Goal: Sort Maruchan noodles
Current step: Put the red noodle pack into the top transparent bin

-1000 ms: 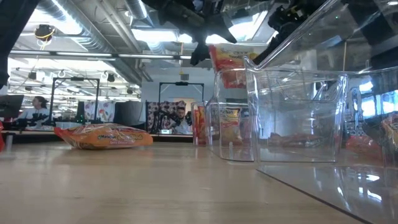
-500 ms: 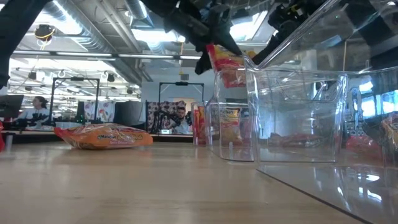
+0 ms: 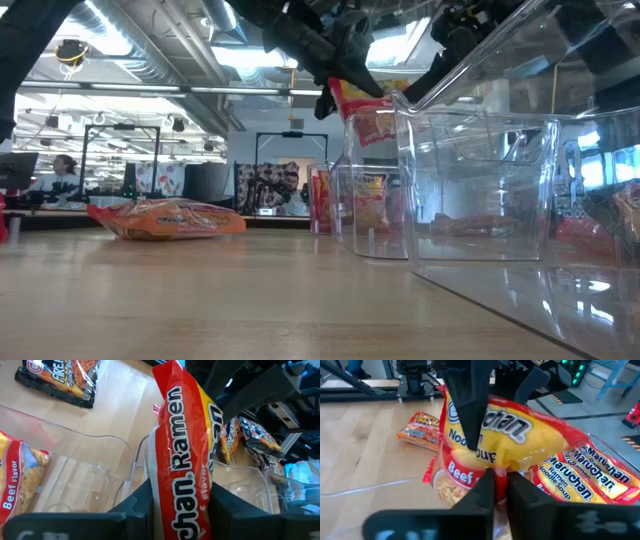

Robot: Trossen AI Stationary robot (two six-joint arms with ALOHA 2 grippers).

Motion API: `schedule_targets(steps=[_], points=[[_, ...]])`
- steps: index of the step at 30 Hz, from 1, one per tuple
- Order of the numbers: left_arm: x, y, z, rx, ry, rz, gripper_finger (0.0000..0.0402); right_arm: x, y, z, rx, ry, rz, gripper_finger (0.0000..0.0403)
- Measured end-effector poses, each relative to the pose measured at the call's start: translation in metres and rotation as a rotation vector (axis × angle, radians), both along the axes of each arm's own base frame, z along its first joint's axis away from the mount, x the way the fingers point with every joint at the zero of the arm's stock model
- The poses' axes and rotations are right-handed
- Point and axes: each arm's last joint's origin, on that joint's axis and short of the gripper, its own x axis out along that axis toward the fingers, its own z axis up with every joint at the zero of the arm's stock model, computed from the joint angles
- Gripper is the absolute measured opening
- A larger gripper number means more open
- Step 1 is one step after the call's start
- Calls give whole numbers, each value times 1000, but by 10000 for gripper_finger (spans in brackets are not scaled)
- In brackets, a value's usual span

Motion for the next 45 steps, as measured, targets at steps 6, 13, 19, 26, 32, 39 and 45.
schedule_targets(steps=[6, 13, 19, 26, 32, 39, 45], points=[[0, 0, 0, 54, -14, -39, 84, -3, 0, 3, 4, -6, -13, 110], [-9, 12, 11, 176, -16, -63, 83, -39, 10, 23, -4, -17, -26, 204], [-17, 29, 21, 387, 4, -78, 83, -67, 17, 35, -20, -28, -70, 226], [-21, 51, 3, 457, 63, -131, 83, -72, 17, 30, -16, 31, -105, 218], [-12, 60, -25, 451, 115, -169, 83, -67, 15, 24, -3, 77, -115, 214], [-2, 64, -57, 418, 181, -186, 83, -58, 13, 16, 22, 124, -119, 214], [4, 67, -79, 402, 229, -190, 83, -51, 11, 9, 36, 166, -120, 214]])
